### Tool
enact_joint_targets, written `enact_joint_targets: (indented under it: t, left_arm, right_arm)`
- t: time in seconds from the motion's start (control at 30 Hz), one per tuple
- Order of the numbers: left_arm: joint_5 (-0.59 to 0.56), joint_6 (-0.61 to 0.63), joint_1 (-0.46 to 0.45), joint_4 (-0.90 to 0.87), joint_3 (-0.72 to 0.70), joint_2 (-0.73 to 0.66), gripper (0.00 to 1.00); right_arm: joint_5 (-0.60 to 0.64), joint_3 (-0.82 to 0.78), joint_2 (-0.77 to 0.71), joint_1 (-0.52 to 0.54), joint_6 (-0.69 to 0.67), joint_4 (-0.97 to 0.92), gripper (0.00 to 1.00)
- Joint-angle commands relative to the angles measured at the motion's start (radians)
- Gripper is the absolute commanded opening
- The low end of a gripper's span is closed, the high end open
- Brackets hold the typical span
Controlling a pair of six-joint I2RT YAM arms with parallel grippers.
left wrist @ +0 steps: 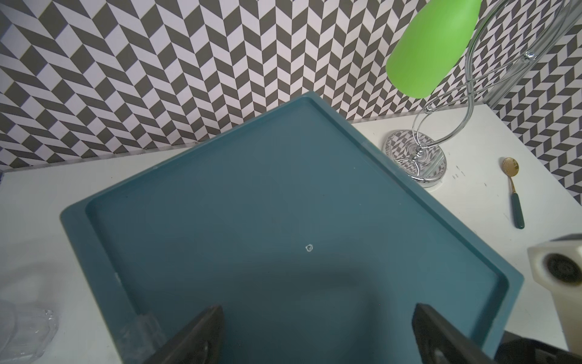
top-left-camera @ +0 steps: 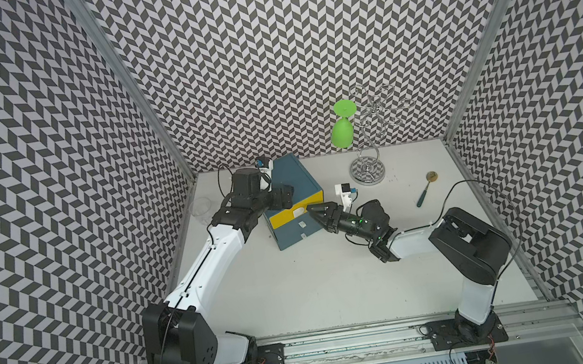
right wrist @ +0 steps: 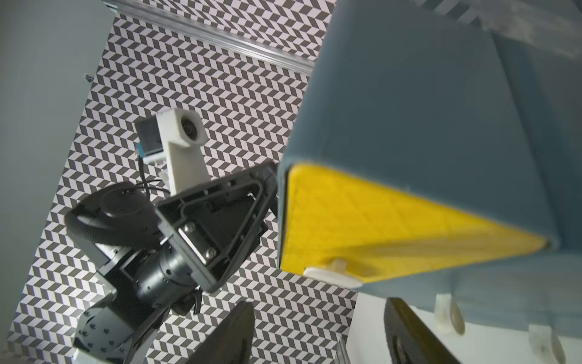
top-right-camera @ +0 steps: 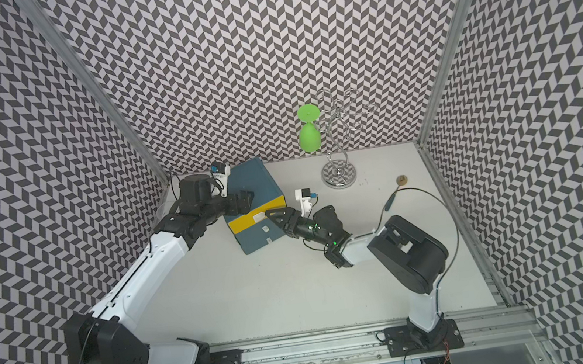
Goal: Take the cookies out of the drawer
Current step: Open the drawer in the storage box.
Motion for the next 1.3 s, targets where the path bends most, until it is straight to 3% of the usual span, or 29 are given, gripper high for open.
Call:
enact_joint_targets:
  t: [0.0, 0.37, 1.27]
  left_arm:
    - [0.027, -0.043, -0.002, -0.159, -0.059, 0.047, 0.98]
    - [0.046, -0.045, 0.009, -0.147, -0.065, 0.04, 0.98]
    - [0.078, -0.053, 0.02, -0.114, -0.102, 0.017, 0.98]
  right_arm:
    - [0.018, -0.037, -0.016, 0.021, 0.013, 0.067, 0.69]
    - [0.059, 0.02, 0.058, 0.054, 0.122, 0.123, 0.69]
    - [0.261, 0.172, 0.06, 0.119, 0.211, -0.179, 0.71]
